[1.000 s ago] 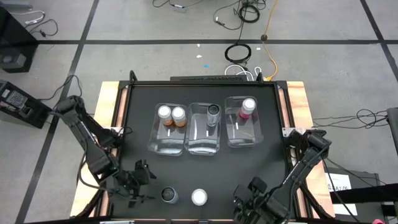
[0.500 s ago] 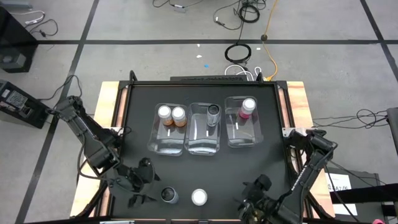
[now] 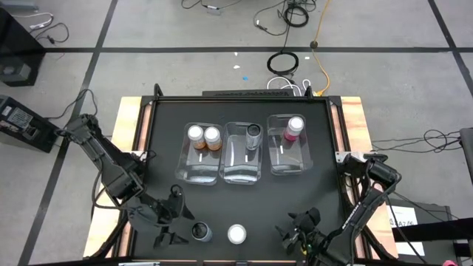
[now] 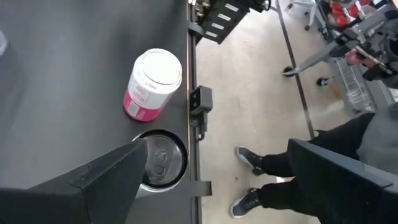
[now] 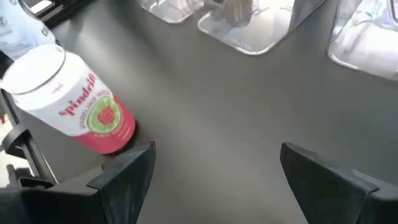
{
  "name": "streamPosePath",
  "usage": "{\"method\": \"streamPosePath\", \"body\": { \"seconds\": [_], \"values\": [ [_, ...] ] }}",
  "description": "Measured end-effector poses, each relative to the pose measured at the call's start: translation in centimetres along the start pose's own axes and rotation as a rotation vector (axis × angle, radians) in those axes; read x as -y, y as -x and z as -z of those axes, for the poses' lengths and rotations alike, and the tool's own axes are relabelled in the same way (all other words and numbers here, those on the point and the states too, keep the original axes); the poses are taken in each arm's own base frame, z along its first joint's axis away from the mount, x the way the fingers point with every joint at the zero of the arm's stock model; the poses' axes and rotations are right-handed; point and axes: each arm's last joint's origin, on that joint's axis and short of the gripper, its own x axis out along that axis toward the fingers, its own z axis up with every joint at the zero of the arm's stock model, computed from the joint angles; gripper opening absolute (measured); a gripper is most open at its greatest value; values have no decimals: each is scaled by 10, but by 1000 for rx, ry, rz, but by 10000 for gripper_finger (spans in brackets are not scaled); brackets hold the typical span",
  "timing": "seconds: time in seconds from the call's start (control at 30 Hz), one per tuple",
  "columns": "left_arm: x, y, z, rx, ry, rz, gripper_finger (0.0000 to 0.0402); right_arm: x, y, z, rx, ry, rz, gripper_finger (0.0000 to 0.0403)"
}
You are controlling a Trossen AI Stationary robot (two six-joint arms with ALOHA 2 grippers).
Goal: Sort soda cans
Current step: Put the left white/blue soda can into the middle transparent bin
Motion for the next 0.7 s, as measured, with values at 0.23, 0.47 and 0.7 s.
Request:
{"method": "streamPosePath", "body": {
  "seconds": [0.23, 0.47, 0.7],
  "values": [
    [0, -11, 3, -29, -9, -11, 395, 2, -1, 2, -6, 27, 5, 338],
    [-8, -40, 8, -111, -88, -65, 395, 2, -1, 2, -6, 42, 4, 338],
    [-17, -53, 7, -153, -98, -99, 395, 2, -1, 2, -8, 39, 2, 338]
  ]
}}
